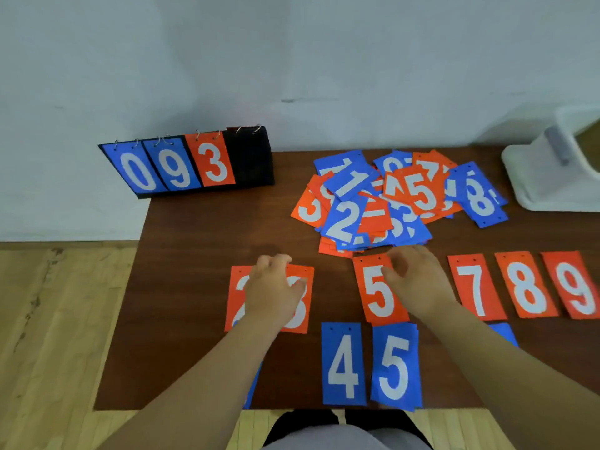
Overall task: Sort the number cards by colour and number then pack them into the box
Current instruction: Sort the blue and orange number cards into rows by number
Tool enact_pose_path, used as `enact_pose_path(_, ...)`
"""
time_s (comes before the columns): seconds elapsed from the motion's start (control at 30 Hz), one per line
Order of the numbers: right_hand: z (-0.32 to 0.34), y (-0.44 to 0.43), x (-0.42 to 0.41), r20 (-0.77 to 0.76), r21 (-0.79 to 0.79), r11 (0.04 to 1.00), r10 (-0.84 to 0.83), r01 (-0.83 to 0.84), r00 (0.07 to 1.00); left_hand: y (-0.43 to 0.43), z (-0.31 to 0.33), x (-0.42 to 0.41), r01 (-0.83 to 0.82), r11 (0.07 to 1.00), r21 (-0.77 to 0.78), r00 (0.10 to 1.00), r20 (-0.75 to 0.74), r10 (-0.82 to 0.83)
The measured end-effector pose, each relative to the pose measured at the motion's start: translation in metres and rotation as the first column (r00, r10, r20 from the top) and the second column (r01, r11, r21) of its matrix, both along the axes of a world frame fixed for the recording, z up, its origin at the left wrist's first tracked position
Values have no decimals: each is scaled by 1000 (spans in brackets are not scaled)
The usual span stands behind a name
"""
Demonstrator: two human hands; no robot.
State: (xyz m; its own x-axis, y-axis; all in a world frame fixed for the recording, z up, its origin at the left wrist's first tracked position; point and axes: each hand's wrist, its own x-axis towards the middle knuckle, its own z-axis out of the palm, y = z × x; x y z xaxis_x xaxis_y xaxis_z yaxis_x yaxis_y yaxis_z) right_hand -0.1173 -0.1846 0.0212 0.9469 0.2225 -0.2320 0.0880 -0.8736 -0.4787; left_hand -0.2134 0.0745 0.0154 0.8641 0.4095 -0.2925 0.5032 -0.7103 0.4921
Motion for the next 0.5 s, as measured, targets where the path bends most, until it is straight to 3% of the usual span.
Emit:
enact_pose_path(0.37,-23,-104,123,1,21,986,-167,167,986,-70,-26,146,-23,999,38,999,-35,25)
enact_pose_path(0.5,-43,-138,178,32,-96,939,-329,331,944,-91,-45,176,-11,988,156,996,-85,24)
